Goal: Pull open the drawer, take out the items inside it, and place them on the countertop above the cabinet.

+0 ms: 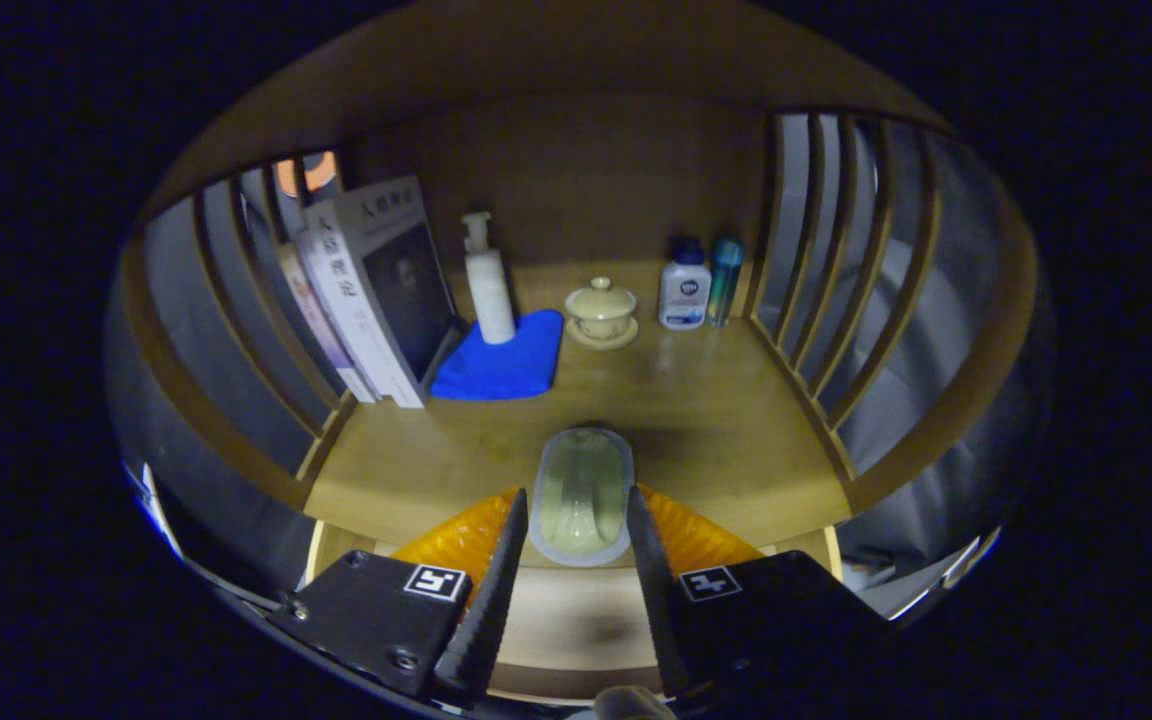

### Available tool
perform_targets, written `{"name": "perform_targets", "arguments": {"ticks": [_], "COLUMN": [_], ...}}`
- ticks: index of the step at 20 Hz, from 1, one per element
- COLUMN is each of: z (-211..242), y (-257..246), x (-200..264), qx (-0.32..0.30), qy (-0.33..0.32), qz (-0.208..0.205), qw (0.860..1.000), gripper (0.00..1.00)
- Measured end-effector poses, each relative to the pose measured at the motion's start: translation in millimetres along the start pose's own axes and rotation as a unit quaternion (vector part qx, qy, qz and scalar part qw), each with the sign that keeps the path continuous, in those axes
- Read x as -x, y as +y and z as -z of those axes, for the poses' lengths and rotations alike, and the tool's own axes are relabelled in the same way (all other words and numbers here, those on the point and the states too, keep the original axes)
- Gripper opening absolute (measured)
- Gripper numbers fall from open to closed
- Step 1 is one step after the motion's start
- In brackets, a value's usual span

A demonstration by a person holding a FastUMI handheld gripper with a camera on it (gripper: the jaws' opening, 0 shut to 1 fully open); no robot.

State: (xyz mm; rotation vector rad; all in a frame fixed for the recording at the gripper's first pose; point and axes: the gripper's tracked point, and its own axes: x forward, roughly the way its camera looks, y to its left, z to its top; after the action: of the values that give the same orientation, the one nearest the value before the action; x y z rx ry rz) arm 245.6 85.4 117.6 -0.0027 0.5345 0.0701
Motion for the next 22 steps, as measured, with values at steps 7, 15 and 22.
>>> {"name": "perform_targets", "arguments": {"ticks": [7,15,22], "z": [18.8,114.1,213.2], "y": [4.3,-4.5,-5.4], "x": [96.5,156.0,124.1], "qx": [0.019,0.012,0.003], "qy": [-0.189,-0.293,-0.279], "qz": [-0.004,0.006,0.008], "qw": [0.982,0.956,0.96], "gripper": [1.0,1.0,1.0]}}
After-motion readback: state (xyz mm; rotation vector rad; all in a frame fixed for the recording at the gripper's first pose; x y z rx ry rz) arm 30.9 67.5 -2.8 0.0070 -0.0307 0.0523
